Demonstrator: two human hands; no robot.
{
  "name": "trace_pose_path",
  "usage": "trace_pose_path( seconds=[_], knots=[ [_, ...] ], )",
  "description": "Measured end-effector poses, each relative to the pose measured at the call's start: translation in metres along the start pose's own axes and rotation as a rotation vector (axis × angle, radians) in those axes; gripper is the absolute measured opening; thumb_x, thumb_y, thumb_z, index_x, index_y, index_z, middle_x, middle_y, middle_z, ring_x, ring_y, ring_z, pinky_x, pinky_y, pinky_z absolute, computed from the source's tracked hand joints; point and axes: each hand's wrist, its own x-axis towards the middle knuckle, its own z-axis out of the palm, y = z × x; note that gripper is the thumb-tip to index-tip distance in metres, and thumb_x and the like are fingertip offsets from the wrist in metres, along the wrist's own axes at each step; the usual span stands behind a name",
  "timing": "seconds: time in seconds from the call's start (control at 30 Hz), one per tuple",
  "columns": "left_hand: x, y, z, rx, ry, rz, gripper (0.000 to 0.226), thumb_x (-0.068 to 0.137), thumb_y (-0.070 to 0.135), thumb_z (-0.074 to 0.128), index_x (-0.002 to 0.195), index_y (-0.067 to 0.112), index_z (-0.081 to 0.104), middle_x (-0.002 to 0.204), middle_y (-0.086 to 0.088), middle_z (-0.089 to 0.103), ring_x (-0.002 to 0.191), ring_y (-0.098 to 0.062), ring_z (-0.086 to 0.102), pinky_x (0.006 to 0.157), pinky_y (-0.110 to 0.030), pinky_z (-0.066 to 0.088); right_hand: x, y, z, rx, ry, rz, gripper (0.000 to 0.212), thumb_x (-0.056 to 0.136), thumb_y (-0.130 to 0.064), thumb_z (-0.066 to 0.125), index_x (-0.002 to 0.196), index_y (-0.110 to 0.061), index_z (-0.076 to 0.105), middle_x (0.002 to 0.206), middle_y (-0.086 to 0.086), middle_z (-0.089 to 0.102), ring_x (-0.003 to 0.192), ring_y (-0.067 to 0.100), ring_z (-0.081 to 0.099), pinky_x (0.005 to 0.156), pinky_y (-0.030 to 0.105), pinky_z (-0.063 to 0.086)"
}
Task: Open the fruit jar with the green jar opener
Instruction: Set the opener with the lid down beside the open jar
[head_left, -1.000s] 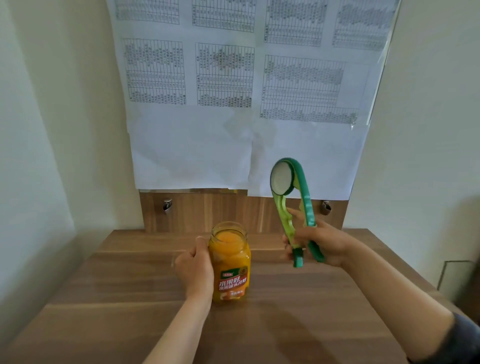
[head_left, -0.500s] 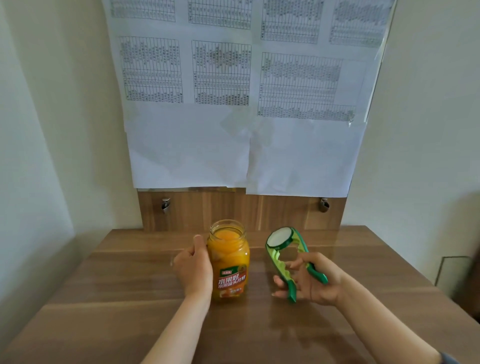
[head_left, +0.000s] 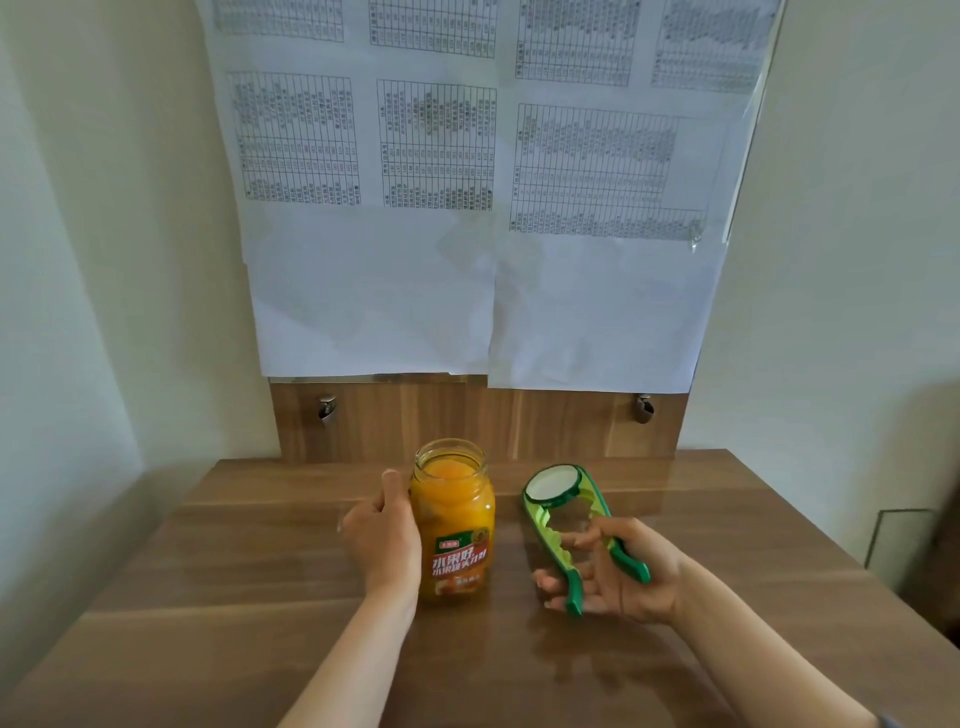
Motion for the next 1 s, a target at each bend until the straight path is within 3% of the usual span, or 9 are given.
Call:
trace_pose_path(
  seconds=[0.17, 0.23, 0.3, 0.47, 0.67, 0.8, 1.0],
  knots=[
    [0.0, 0.0, 0.001, -0.007, -0.006, 0.003, 0.056, 0.084, 0.033, 0.052, 0.034, 0.014, 0.034, 0.039, -0.004, 0.038, 0.045, -0.022, 0.038, 0.056, -0.037, 0.036, 0.001, -0.001, -0.002, -0.077, 0.132, 0.057, 0.021, 0.08, -0.002, 0.056, 0.091, 0.015, 0.064, 0.106, 0.039, 0.061, 0.089, 0.045, 0.067, 0.076, 0.054, 0.057],
    [0.001, -0.001, 0.0, -0.007, -0.009, 0.001, 0.056, 0.084, 0.033, 0.051, 0.034, 0.014, 0.035, 0.041, -0.005, 0.039, 0.045, -0.022, 0.039, 0.054, -0.036, 0.036, 0.002, 0.002, -0.001, -0.157, 0.224, 0.049, 0.014, 0.08, 0.002, 0.058, 0.079, 0.013, 0.067, 0.095, 0.036, 0.066, 0.08, 0.042, 0.07, 0.066, 0.049, 0.06],
    [0.001, -0.002, 0.0, -0.004, -0.012, -0.001, 0.055, 0.084, 0.033, 0.051, 0.035, 0.013, 0.036, 0.043, -0.006, 0.041, 0.047, -0.022, 0.04, 0.054, -0.036, 0.036, 0.003, 0.004, -0.003, -0.241, 0.329, 0.035, 0.021, 0.087, 0.006, 0.051, 0.071, 0.012, 0.064, 0.081, 0.034, 0.069, 0.067, 0.039, 0.071, 0.052, 0.043, 0.06],
    [0.002, -0.003, 0.0, 0.001, -0.012, 0.003, 0.056, 0.084, 0.034, 0.051, 0.035, 0.013, 0.036, 0.044, -0.007, 0.041, 0.049, -0.024, 0.04, 0.056, -0.038, 0.036, 0.002, 0.005, 0.004, -0.518, 0.502, -0.008, 0.007, 0.089, 0.006, 0.045, 0.088, 0.011, 0.049, 0.065, 0.032, 0.068, 0.051, 0.036, 0.068, 0.041, 0.038, 0.057],
    [0.001, -0.003, 0.0, -0.033, -0.019, -0.002, 0.062, 0.082, 0.035, 0.053, 0.026, 0.014, 0.035, 0.041, -0.005, 0.037, 0.045, -0.023, 0.036, 0.052, -0.038, 0.034, -0.002, 0.001, 0.02, -0.968, 0.63, 0.052, 0.021, 0.088, -0.004, 0.039, 0.078, 0.007, 0.054, 0.056, 0.019, 0.068, 0.05, 0.029, 0.068, 0.047, 0.035, 0.059],
    [0.0, -0.003, 0.0, -0.049, -0.017, -0.005, 0.06, 0.083, 0.035, 0.053, 0.028, 0.015, 0.036, 0.041, -0.006, 0.04, 0.046, -0.023, 0.039, 0.055, -0.04, 0.036, -0.004, -0.004, 0.026, -1.45, 0.734, 0.053, 0.02, 0.087, -0.023, 0.049, 0.069, -0.014, 0.053, 0.077, 0.007, 0.065, 0.07, 0.022, 0.064, 0.049, 0.024, 0.049],
    [0.001, -0.005, 0.0, -0.075, -0.016, -0.007, 0.061, 0.084, 0.034, 0.053, 0.028, 0.016, 0.038, 0.044, -0.006, 0.042, 0.061, -0.028, 0.045, 0.062, -0.042, 0.037, -0.005, -0.003, 0.02, -1.637, 0.82, 0.177, 0.027, 0.083, -0.041, 0.049, 0.072, -0.017, 0.053, 0.056, -0.001, 0.063, 0.038, 0.012, 0.059, 0.046, 0.022, 0.046]
  ],
)
